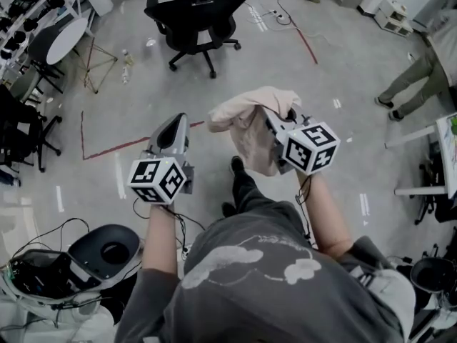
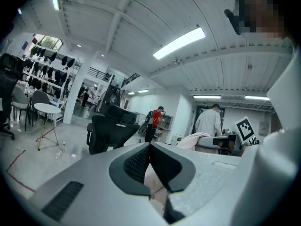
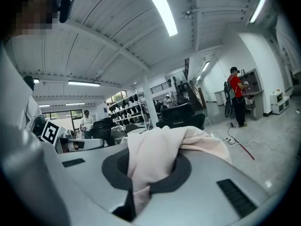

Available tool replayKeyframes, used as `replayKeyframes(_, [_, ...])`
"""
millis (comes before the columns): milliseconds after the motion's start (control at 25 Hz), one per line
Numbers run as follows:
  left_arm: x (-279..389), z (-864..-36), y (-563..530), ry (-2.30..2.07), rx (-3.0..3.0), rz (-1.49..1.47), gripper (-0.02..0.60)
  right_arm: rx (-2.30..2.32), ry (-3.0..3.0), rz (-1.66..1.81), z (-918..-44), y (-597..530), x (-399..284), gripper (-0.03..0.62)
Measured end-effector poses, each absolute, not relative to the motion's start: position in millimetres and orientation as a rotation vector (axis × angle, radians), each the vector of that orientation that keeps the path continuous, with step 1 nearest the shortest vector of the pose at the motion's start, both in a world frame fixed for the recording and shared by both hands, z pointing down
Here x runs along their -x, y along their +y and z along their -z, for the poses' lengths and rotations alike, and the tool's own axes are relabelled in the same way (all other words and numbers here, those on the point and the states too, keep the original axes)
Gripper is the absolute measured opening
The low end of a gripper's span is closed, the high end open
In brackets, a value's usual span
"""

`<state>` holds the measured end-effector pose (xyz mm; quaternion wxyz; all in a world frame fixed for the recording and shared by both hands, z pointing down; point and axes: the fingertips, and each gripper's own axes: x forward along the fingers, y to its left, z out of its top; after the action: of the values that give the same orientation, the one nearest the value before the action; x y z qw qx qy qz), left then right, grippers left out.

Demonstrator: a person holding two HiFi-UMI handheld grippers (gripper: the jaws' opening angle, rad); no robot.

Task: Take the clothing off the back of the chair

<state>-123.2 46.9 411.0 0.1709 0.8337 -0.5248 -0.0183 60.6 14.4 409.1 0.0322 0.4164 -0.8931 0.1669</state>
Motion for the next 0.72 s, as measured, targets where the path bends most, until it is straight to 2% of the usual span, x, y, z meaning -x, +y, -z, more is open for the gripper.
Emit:
replayKeyframes(480, [113.5, -427.9, 82.5, -1.517, -2.37, 0.017, 0.0, -1.287, -2.675, -0.54, -441.5, 43.7, -81.8, 0.014])
replayKeyframes(720, [115.4, -416.2, 83.4, -1.517, -2.375, 0.016, 0.0, -1.279, -2.674, -0.515, -431.1, 41.7, -79.9, 0.014])
